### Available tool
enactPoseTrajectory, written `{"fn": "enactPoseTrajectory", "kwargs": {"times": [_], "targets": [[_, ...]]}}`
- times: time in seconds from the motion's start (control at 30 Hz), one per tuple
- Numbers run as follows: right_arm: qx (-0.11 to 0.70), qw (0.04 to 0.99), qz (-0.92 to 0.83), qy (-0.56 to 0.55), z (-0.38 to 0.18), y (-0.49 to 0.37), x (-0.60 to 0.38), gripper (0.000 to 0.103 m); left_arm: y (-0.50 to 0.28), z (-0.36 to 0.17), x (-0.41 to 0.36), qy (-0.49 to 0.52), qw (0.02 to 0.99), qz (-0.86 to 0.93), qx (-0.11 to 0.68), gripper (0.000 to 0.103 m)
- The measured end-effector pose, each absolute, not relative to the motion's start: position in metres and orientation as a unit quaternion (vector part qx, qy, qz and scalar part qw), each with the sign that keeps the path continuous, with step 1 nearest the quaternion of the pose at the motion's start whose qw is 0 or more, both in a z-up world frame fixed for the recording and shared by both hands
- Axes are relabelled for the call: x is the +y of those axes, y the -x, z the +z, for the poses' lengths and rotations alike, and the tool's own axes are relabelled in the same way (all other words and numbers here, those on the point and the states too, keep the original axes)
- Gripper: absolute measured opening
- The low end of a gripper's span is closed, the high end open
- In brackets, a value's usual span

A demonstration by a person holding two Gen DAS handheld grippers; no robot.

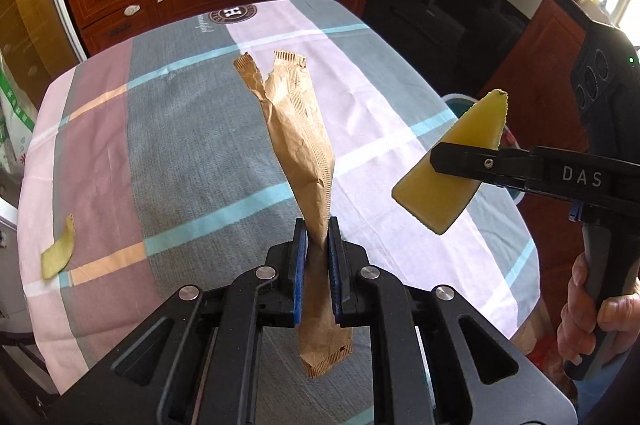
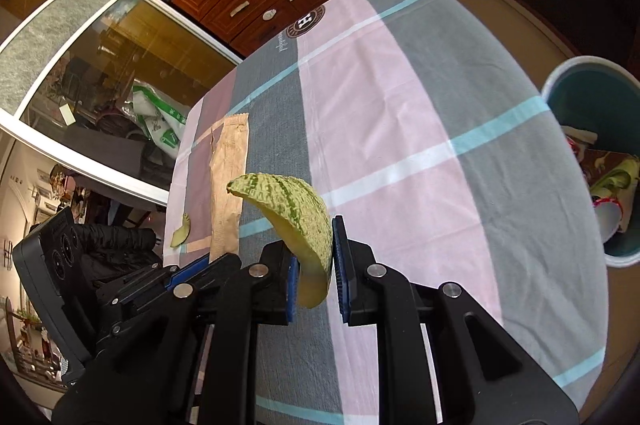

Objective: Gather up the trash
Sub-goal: 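Carry the paper strip and melon rind over the teal bin, then open left tool to drop the strip while right tool drops the rind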

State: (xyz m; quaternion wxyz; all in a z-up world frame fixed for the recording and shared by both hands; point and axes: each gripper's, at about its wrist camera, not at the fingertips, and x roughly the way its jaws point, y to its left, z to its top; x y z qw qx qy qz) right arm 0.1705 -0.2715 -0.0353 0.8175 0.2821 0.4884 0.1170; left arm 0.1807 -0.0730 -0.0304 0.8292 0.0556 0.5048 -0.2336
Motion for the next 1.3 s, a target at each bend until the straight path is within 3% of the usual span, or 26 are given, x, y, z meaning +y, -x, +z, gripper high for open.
{"fn": "enactPoseTrajectory", "kwargs": {"times": [0.83, 1.17, 1.2, 1.27, 1.3], "targets": [[0.39, 0.825, 0.008, -0.409, -0.038, -0.064, -0.495, 0.015, -0.14, 0.003, -0.301, -0.18, 0.791, -0.358, 0.463, 0.012], [0.414, 0.809, -0.056, -0.413, -0.069, -0.077, -0.553, 0.015, -0.163, -0.033, -0.385, -0.199, 0.767, -0.385, 0.473, 0.014], [0.418, 0.808, -0.058, -0.412, -0.072, -0.082, -0.555, 0.015, -0.168, -0.036, -0.39, -0.2, 0.766, -0.382, 0.476, 0.016], [0.425, 0.805, -0.057, -0.409, -0.076, -0.092, -0.556, 0.019, -0.176, -0.039, -0.396, -0.204, 0.768, -0.373, 0.478, 0.046], [0.426, 0.805, -0.057, -0.409, -0.077, -0.096, -0.556, 0.025, -0.178, -0.038, -0.395, -0.205, 0.774, -0.367, 0.473, 0.055]]}}
